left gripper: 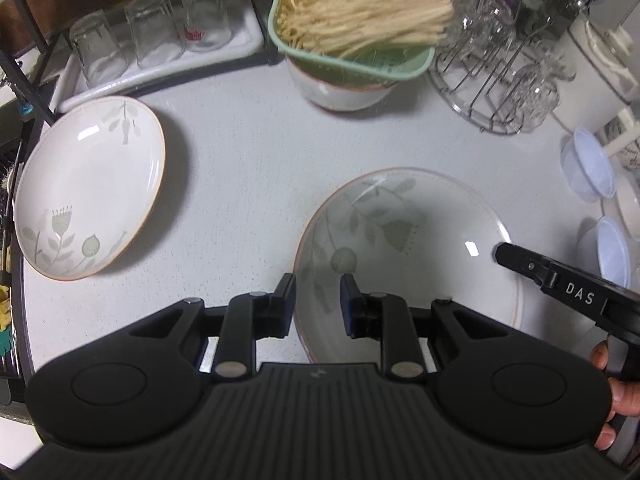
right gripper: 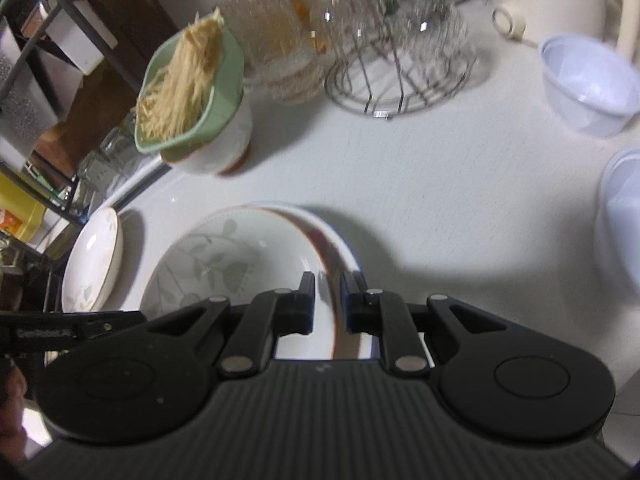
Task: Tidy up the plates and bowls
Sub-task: 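Carry the leaf-print plate over the rose plate and lower it on, then open both grippers and pull back from the stacked plates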
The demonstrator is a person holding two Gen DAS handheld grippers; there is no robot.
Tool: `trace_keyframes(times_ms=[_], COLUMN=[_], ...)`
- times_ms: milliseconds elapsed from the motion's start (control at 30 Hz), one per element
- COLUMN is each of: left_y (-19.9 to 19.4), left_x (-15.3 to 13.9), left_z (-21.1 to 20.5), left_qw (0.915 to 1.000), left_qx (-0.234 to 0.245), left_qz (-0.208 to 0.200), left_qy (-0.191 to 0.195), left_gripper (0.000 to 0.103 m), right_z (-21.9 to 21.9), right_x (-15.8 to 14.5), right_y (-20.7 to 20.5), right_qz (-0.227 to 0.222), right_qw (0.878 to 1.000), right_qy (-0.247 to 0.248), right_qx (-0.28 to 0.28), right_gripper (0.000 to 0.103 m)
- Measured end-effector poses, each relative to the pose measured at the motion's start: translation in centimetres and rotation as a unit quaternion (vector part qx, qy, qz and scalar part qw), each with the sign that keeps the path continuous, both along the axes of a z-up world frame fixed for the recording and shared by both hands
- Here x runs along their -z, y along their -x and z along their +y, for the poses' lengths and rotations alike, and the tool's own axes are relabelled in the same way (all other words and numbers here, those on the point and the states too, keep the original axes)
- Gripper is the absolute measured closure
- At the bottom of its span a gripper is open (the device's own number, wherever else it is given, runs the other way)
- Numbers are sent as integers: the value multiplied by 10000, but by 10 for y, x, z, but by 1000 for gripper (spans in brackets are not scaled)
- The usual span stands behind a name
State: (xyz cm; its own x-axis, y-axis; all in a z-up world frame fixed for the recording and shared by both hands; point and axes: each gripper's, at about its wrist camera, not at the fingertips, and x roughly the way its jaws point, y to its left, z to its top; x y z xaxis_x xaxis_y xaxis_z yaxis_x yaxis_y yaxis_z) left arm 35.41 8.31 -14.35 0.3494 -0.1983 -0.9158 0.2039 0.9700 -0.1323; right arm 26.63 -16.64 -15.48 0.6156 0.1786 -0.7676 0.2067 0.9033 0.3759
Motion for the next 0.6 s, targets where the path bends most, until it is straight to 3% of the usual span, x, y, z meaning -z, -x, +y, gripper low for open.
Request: trace_keyframes(times_ms=[233,600], left_y=[19,65], left_x=[-50,-124], left_z=[5,25], left_qw=[9975,9859], left_qx=[138,334], left_qz=[-610,-1489], left_qy=[340,693], left_gripper=[77,77], right_z=[3,27], right_x=[-40,-114], right_y=[15,60], right_qz=[-466,-1174], right_qw=[9984,9915], right_qy=[315,557], right_qx=[21,87], right_gripper=[87,85])
